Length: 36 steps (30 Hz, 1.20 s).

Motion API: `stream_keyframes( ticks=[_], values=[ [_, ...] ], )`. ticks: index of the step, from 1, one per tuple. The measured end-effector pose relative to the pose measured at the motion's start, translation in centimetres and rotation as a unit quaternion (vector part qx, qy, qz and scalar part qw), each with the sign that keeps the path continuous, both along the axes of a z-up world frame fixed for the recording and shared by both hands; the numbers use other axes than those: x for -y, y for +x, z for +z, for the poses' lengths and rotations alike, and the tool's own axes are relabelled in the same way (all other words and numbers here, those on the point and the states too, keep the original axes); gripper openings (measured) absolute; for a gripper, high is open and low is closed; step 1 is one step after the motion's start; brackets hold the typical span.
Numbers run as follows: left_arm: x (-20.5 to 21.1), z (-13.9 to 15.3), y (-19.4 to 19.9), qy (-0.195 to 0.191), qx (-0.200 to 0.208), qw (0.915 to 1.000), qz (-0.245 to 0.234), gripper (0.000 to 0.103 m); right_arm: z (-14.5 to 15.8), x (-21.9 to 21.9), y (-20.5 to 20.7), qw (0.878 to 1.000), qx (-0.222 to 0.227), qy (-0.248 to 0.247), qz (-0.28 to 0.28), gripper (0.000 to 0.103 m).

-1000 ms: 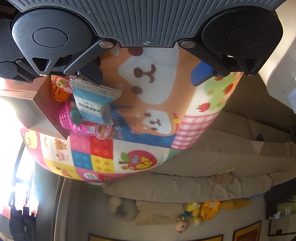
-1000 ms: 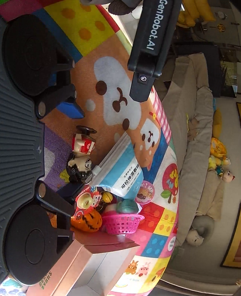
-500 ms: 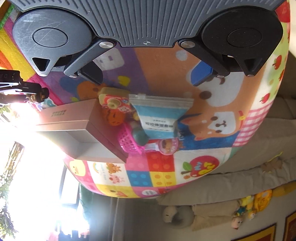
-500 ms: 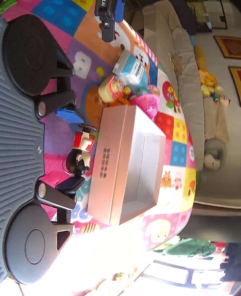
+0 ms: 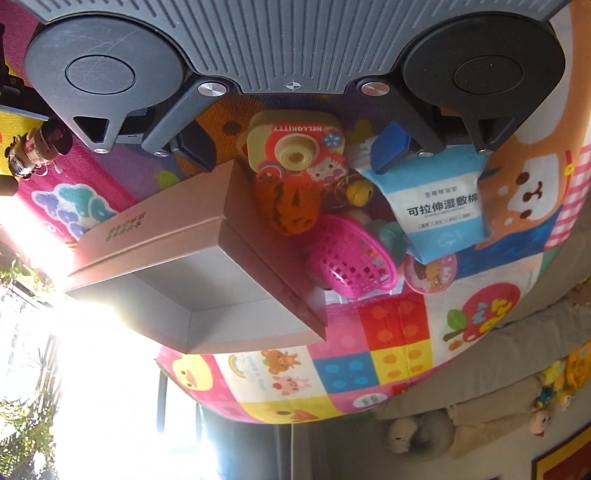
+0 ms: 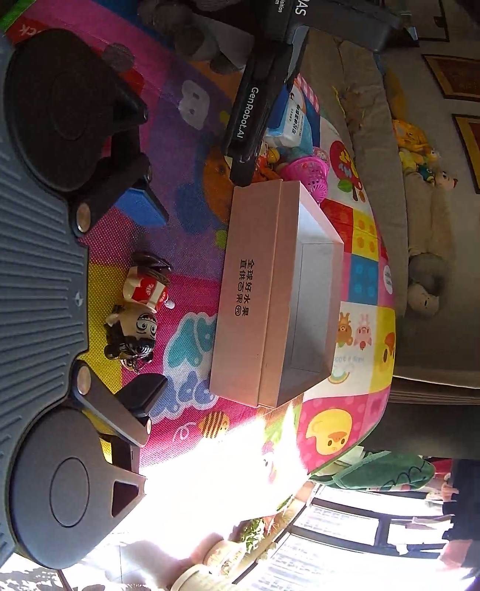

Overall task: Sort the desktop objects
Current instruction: 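Carry the figurine toward the pink box with the right gripper while the left grasps the Hello Kitty toy, then lower the figurine into the box with the right gripper while the left drops the Hello Kitty toy in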

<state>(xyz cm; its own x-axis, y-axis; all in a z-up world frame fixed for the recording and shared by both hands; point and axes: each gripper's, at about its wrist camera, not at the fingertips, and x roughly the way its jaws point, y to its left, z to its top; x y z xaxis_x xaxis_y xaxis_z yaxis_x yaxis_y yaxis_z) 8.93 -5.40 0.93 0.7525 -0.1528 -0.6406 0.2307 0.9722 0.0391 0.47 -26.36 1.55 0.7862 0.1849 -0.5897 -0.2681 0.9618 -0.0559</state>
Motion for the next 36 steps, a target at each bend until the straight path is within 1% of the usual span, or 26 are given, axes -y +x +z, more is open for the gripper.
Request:
stream_keyframes(
  ticks=[1, 2, 4, 6, 9, 11, 13, 14, 15, 16, 19, 20, 21, 23, 24, 26, 27, 28, 30, 32, 34, 35, 36],
  values=[
    [0.0, -0.2, 0.1, -0.001, -0.002, 1.0, 0.003, 0.081, 0.0, 0.0, 0.0, 1.0, 0.0, 0.001, 0.001, 0.092],
    [-0.1, -0.2, 0.0, 0.0, 0.001, 1.0, 0.008, 0.077, 0.0, -0.1, 0.0, 1.0, 0.0, 0.001, 0.0, 0.092],
    [-0.3, -0.1, -0.4, -0.003, 0.001, 0.9999, 0.011, 0.061, -0.1, 0.0, 0.1, 1.0, -0.002, 0.002, -0.004, 0.092],
    [-0.7, 0.3, -1.2, -0.015, -0.008, 0.9997, 0.016, 0.061, -0.1, 0.2, 0.1, 1.0, -0.004, 0.002, -0.007, 0.092],
    [-1.1, 0.5, -3.5, -0.003, -0.014, 0.9997, 0.018, 0.061, 0.1, 0.5, -0.2, 1.0, -0.002, 0.0, -0.011, 0.095],
    [-1.4, 0.7, -5.6, -0.001, -0.022, 0.9997, 0.007, 0.061, 0.1, 0.7, -0.3, 1.0, -0.003, 0.001, -0.013, 0.096],
    [-1.6, 0.9, -7.5, -0.009, -0.029, 0.9995, -0.01, 0.062, 0.0, 0.9, -0.4, 1.0, -0.007, 0.003, -0.012, 0.096],
    [-1.8, 1.0, -8.5, -0.012, -0.03, 0.9993, -0.016, 0.065, 0.0, 0.9, -0.4, 1.0, -0.008, 0.004, -0.011, 0.096],
    [-1.8, 1.0, -9.2, -0.013, -0.029, 0.9993, -0.018, 0.073, -0.1, 0.9, -0.4, 1.0, -0.008, 0.003, -0.011, 0.096],
    [-1.9, 1.1, -9.6, -0.011, -0.026, 0.9995, -0.016, 0.079, -0.2, 0.9, -0.3, 1.0, -0.008, 0.003, -0.013, 0.096],
    [-2.1, 1.0, -9.9, -0.013, -0.018, 0.9997, -0.01, 0.086, -0.5, 1.1, 0.5, 0.999, -0.019, 0.012, -0.023, 0.096],
    [-2.2, 0.8, -9.6, -0.015, -0.021, 0.9997, -0.001, 0.086, -0.6, 1.2, 0.8, 0.999, -0.027, 0.019, -0.028, 0.095],
    [-2.2, 0.7, -9.3, -0.017, -0.025, 0.9995, 0.007, 0.086, -0.7, 1.4, 1.1, 0.999, -0.036, 0.025, -0.032, 0.093],
    [-2.1, 0.4, -8.7, -0.022, -0.032, 0.9991, 0.016, 0.085, -0.8, 1.6, 1.5, 0.998, -0.051, 0.033, -0.035, 0.078],
    [-1.9, 0.4, -8.4, -0.024, -0.033, 0.9991, 0.015, 0.083, -0.8, 1.6, 1.5, 0.998, -0.05, 0.031, -0.036, 0.072],
    [-1.5, 0.1, -8.0, -0.018, -0.034, 0.9991, 0.017, 0.077, -0.5, 1.6, 1.0, 0.998, -0.045, 0.029, -0.031, 0.07],
    [-1.2, 0.0, -8.0, -0.007, -0.029, 0.9993, 0.021, 0.07, -0.3, 1.7, 0.8, 0.998, -0.046, 0.03, -0.026, 0.07],
    [-1.0, 0.0, -8.1, 0.002, -0.024, 0.9996, 0.017, 0.061, -0.1, 1.7, 0.7, 0.998, -0.047, 0.028, -0.02, 0.069],
    [-0.8, 0.4, -8.3, 0.002, -0.024, 0.9997, 0.007, 0.061, 0.4, 1.8, 0.4, 0.998, -0.056, 0.029, -0.004, 0.068],
    [-0.4, 1.7, -8.5, 0.0, -0.01, 0.9999, -0.006, 0.061, 1.6, 2.1, 0.3, 0.997, -0.059, 0.041, 0.012, 0.068],
    [0.1, 4.0, -8.0, -0.009, 0.017, 0.9995, -0.027, 0.061, 3.5, 2.3, 0.3, 0.999, -0.031, 0.038, 0.021, 0.068],
    [0.3, 5.3, -7.5, -0.014, 0.033, 0.9987, -0.036, 0.061, 5.2, 2.5, 0.6, 0.999, 0.0, 0.033, 0.021, 0.068],
    [0.8, 7.1, -6.6, -0.021, 0.059, 0.9969, -0.047, 0.061, 6.6, 2.6, 0.9, 0.999, 0.026, 0.03, 0.018, 0.068]
  ],
)
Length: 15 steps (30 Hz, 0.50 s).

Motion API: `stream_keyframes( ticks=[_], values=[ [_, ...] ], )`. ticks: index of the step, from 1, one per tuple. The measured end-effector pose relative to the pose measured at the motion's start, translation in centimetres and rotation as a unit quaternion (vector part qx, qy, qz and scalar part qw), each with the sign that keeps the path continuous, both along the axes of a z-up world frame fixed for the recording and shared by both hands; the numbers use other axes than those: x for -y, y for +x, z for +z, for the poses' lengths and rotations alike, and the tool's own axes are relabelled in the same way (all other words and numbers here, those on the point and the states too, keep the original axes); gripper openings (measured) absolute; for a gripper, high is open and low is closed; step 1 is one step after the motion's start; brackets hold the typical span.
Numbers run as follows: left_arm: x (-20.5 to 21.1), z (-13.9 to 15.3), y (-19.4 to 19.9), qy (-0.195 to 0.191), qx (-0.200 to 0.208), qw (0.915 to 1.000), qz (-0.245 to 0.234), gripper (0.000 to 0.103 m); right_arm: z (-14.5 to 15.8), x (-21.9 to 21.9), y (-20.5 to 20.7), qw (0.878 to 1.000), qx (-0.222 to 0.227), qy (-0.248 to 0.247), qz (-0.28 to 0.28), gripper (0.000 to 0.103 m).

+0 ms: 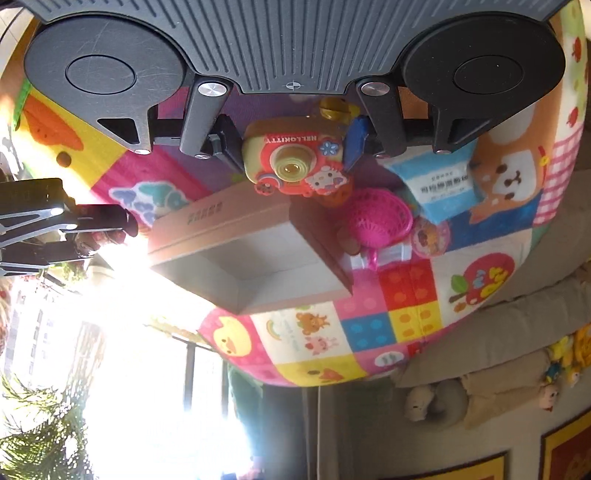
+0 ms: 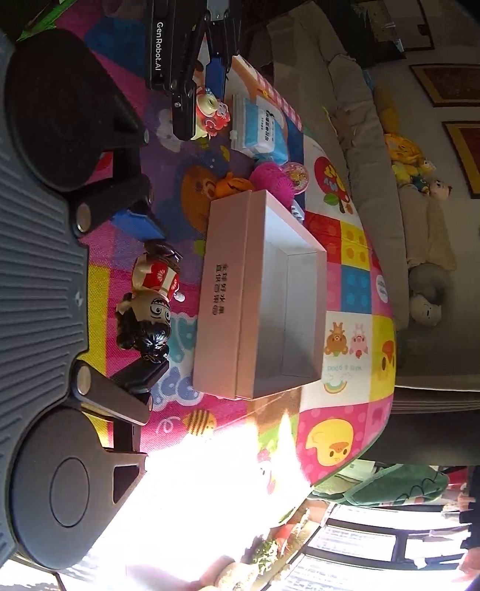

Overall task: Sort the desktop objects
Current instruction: 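Lower the figurine into the box with the right gripper while the left drops the Hello Kitty toy in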

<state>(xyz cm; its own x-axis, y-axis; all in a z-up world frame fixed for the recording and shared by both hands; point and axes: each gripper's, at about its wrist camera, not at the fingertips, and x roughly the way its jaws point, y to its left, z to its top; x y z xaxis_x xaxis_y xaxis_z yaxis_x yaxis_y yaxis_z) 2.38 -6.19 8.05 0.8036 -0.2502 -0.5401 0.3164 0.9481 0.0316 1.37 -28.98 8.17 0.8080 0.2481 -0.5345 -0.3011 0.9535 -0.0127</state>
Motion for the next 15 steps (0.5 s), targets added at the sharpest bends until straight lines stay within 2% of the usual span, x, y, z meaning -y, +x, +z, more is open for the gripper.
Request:
stream_keyframes(
  ticks=[2, 4, 6, 9, 11, 12, 13, 14, 15],
  values=[
    [0.7, 3.2, 2.2, -0.021, 0.039, 0.9989, -0.013, 0.061, 2.8, -0.1, 1.2, 0.998, 0.053, -0.005, -0.015, 0.068],
    [1.7, 5.5, 4.6, -0.039, 0.066, 0.9968, -0.021, 0.061, 4.4, -0.7, 2.8, 0.995, 0.098, -0.02, -0.028, 0.068],
    [2.9, 6.8, 7.2, -0.043, 0.079, 0.9957, -0.02, 0.061, 4.7, -1.5, 4.6, 0.992, 0.117, -0.028, -0.032, 0.068],
    [3.8, 7.1, 10.5, -0.052, 0.078, 0.9954, -0.021, 0.063, 3.7, -2.6, 7.8, 0.993, 0.113, -0.028, -0.028, 0.069],
    [3.1, 6.8, 11.5, -0.056, 0.072, 0.9958, -0.003, 0.075, 2.4, -2.7, 9.7, 0.995, 0.093, -0.019, -0.016, 0.077],
    [2.3, 6.5, 11.5, -0.057, 0.07, 0.9958, 0.013, 0.082, 1.9, -2.6, 10.2, 0.996, 0.086, -0.021, -0.029, 0.087],
    [1.4, 6.1, 11.3, -0.059, 0.068, 0.9956, 0.026, 0.088, 1.4, -2.4, 10.2, 0.995, 0.084, -0.017, -0.04, 0.091],
    [0.1, 5.5, 11.0, -0.06, 0.063, 0.9954, 0.04, 0.09, 1.1, -2.1, 9.9, 0.996, 0.081, -0.007, -0.037, 0.093],
    [-0.9, 4.9, 10.6, -0.056, 0.057, 0.9953, 0.055, 0.094, 0.7, -1.7, 9.5, 0.997, 0.077, 0.003, -0.031, 0.101]
  ],
)
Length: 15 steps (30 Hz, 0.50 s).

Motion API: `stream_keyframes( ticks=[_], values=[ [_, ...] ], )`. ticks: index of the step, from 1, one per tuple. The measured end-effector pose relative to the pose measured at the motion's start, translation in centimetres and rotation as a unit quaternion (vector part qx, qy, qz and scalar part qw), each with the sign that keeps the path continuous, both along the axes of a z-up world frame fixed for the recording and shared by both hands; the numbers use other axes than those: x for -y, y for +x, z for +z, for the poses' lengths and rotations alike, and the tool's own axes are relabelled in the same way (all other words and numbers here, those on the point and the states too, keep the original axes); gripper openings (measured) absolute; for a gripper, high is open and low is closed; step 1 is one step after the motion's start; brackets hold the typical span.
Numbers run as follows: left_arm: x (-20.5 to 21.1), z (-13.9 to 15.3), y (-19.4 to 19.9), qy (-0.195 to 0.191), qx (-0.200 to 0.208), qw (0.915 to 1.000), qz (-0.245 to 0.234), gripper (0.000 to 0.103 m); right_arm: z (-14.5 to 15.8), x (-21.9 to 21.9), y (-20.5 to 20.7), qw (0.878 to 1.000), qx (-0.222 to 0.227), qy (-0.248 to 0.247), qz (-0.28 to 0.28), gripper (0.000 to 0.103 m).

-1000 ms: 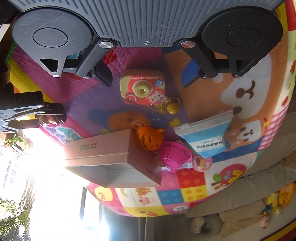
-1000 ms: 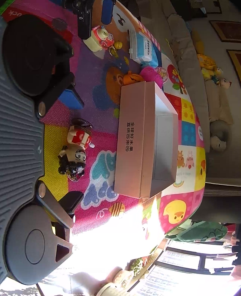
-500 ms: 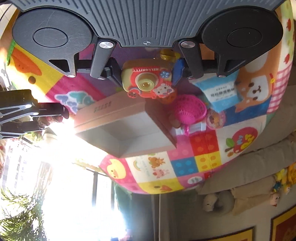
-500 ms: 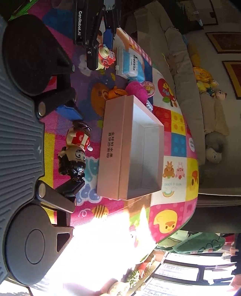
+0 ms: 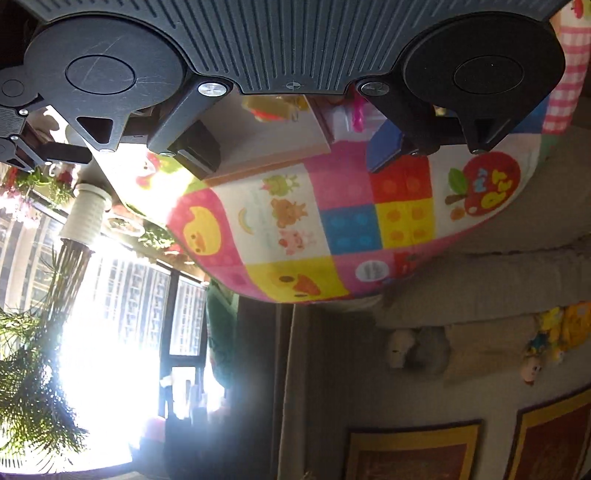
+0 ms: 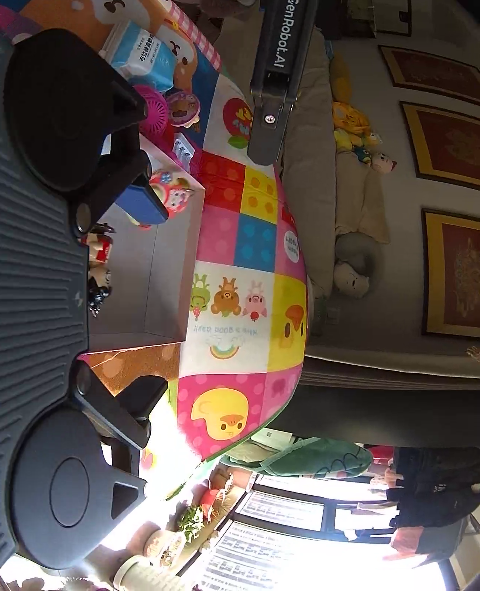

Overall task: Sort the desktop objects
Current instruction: 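Lower the figurine into the box with the right gripper while the left drops the Hello Kitty toy in, then grasp the blue wet-wipes pack with the left gripper while the right moves toward the orange pumpkin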

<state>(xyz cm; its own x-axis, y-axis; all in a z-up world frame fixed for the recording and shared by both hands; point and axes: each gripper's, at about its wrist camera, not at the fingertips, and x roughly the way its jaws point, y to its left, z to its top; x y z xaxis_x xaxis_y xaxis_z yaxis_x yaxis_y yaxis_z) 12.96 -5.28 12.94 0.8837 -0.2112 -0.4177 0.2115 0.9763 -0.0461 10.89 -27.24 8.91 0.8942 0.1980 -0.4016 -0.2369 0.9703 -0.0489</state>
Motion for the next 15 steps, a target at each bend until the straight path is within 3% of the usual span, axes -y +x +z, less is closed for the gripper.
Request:
stream_keyframes(
  ticks=[4, 8, 9, 10, 12, 15],
  values=[
    [-2.8, -3.5, -2.1, 0.03, -0.023, 0.9985, 0.041, 0.095, -1.8, -0.1, -2.2, 1.0, -0.003, -0.01, 0.018, 0.103],
    [-2.8, -6.9, -5.3, 0.062, -0.032, 0.9976, -0.004, 0.095, -3.2, -1.1, -4.2, 0.999, -0.008, -0.036, 0.028, 0.103],
    [-2.3, -7.6, -5.9, 0.074, -0.034, 0.9964, -0.021, 0.094, -3.3, -1.3, -4.5, 0.999, -0.013, -0.038, 0.034, 0.095],
    [-1.8, -8.4, -6.3, 0.086, -0.038, 0.9948, -0.04, 0.093, -3.4, -1.7, -4.8, 0.998, -0.025, -0.042, 0.047, 0.079],
    [-0.6, -9.6, -6.4, 0.109, -0.039, 0.9909, -0.068, 0.093, -3.4, -2.3, -5.0, 0.996, -0.049, -0.039, 0.062, 0.066],
    [1.0, -10.7, -5.6, 0.14, -0.019, 0.9853, -0.095, 0.094, -3.0, -2.9, -5.6, 0.996, -0.053, -0.028, 0.072, 0.065]
  ],
)
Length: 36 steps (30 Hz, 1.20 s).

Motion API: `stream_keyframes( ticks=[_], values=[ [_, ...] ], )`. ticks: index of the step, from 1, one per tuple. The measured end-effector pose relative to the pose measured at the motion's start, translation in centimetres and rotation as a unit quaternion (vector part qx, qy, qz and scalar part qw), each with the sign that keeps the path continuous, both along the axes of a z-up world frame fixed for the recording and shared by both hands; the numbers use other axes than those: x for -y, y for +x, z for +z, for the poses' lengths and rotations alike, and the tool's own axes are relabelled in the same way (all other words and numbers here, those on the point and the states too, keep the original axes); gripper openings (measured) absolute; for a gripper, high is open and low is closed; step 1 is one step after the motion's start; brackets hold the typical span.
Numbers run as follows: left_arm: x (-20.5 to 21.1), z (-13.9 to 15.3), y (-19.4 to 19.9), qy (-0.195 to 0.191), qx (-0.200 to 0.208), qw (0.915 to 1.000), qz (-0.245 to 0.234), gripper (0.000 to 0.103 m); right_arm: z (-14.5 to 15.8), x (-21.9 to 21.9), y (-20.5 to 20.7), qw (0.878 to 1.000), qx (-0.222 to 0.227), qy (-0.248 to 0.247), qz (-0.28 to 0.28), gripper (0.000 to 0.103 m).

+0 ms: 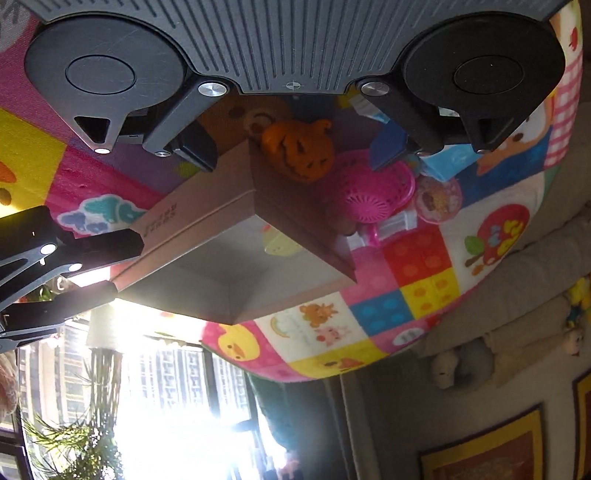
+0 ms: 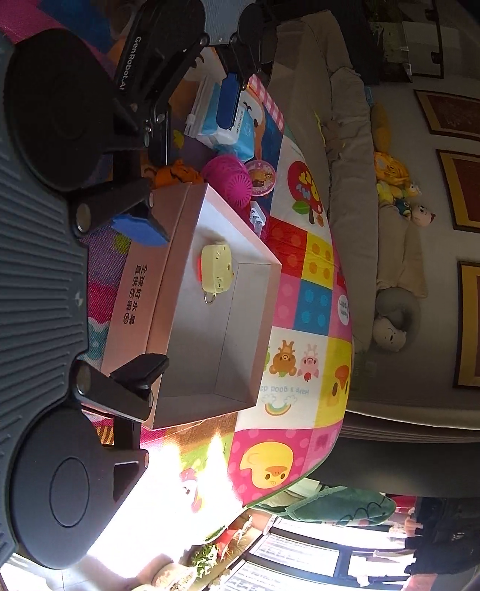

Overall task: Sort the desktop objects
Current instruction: 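Grasp the blue wet-wipes pack with the left gripper while the right moves toward the orange pumpkin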

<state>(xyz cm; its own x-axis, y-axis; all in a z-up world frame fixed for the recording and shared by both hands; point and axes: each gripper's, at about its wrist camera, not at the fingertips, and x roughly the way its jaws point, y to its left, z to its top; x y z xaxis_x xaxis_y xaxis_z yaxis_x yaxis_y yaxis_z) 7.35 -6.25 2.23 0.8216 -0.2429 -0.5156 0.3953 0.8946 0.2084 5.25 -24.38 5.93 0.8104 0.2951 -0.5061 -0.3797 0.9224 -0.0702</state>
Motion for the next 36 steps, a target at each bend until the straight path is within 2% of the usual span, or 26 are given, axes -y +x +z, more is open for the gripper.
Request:
stream_keyframes(
  ticks=[2, 4, 6, 8, 10, 12, 15, 19, 22, 25, 28, 30, 31, 33, 35, 36],
  values=[
    [0.6, -0.7, 1.2, 0.01, -0.003, 0.9997, -0.021, 0.095, 0.4, -0.2, -0.8, 1.0, 0.005, 0.008, 0.006, 0.069],
    [1.0, -1.4, 2.6, 0.014, -0.021, 0.9988, -0.043, 0.095, 0.6, -0.2, -1.4, 1.0, 0.008, 0.015, 0.007, 0.081],
    [1.1, -1.9, 3.4, 0.004, -0.043, 0.9968, -0.067, 0.096, 0.5, -0.1, -1.9, 1.0, 0.01, 0.013, 0.007, 0.084],
    [0.9, -2.0, 3.1, -0.008, -0.047, 0.9959, -0.077, 0.097, 0.3, 0.3, -2.1, 1.0, 0.011, 0.008, 0.001, 0.087],
    [0.3, -1.8, 2.2, -0.026, -0.057, 0.994, -0.09, 0.097, 0.1, 1.3, -1.5, 1.0, 0.01, 0.018, -0.019, 0.095],
    [-0.5, -1.6, 0.8, -0.053, -0.074, 0.9906, -0.102, 0.098, 0.1, 3.1, 0.3, 0.997, -0.004, 0.055, -0.059, 0.101],
    [-1.9, -1.4, -1.7, -0.094, -0.1, 0.9839, -0.114, 0.099, -0.6, 5.8, 4.1, 0.984, -0.04, 0.12, -0.127, 0.101],
    [-4.1, -0.8, -4.3, -0.114, -0.088, 0.9874, -0.066, 0.1, -2.2, 7.2, 8.5, 0.969, -0.076, 0.173, -0.16, 0.102],
    [-6.2, 0.1, -5.2, -0.103, -0.064, 0.9926, 0.002, 0.101, -3.0, 6.3, 10.6, 0.967, -0.106, 0.186, -0.139, 0.103],
    [-8.1, 0.6, -5.0, -0.102, -0.052, 0.9914, 0.064, 0.101, -2.9, 4.6, 10.7, 0.972, -0.099, 0.167, -0.133, 0.103],
    [-9.8, 0.6, -4.4, -0.116, -0.058, 0.9839, 0.123, 0.102, -2.8, 2.9, 9.9, 0.978, -0.104, 0.161, -0.086, 0.103],
    [-10.7, 0.5, -4.3, -0.12, -0.056, 0.978, 0.162, 0.102, -2.0, 1.6, 8.0, 0.986, -0.054, 0.131, -0.089, 0.103],
    [-11.1, 0.5, -4.3, -0.123, -0.052, 0.9749, 0.178, 0.102, -1.3, 0.6, 6.5, 0.992, -0.023, 0.109, -0.067, 0.103],
    [-12.1, 0.4, -4.4, -0.136, -0.047, 0.9669, 0.211, 0.102, -0.7, -1.3, 4.3, 0.997, -0.002, 0.08, -0.01, 0.103],
    [-13.0, 0.3, -4.5, -0.156, -0.048, 0.9581, 0.235, 0.102, -0.9, -3.6, 2.8, 0.998, -0.014, 0.049, 0.048, 0.095],
    [-13.2, 0.2, -4.6, -0.165, -0.05, 0.9549, 0.242, 0.102, -1.4, -5.2, 2.3, 0.996, -0.027, 0.027, 0.076, 0.087]
  ],
)
